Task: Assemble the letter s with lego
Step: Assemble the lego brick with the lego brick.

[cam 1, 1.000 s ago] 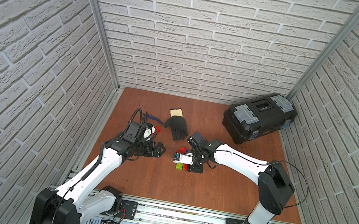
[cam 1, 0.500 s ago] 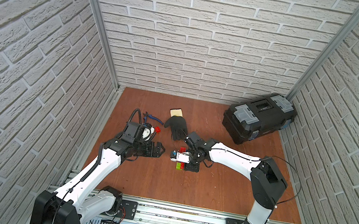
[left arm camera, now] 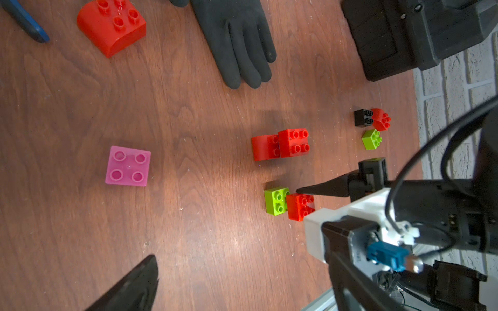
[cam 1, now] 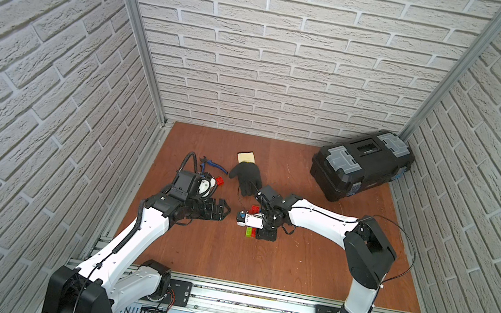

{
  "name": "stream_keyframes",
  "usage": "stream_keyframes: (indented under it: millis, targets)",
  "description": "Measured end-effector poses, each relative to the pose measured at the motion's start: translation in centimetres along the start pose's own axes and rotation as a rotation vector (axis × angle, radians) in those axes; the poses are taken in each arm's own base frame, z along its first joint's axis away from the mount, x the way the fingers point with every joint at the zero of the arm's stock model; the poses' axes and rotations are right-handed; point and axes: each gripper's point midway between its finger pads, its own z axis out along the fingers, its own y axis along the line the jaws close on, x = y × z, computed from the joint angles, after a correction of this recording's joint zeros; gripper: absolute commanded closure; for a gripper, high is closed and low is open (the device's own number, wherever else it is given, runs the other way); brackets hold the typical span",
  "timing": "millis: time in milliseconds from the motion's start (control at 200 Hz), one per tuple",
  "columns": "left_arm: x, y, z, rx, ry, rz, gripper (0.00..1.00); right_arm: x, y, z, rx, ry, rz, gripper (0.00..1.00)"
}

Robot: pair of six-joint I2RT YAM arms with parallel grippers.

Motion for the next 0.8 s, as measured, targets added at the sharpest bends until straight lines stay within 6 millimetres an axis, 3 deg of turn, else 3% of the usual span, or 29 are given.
stream_keyframes:
  millis: [800]
  targets:
    - [0.47,0.27,0.22,-0.003,0.013,-0.006,0.02,0.32,-0.67,0.13,0.021,0.076,-0.025,0.71]
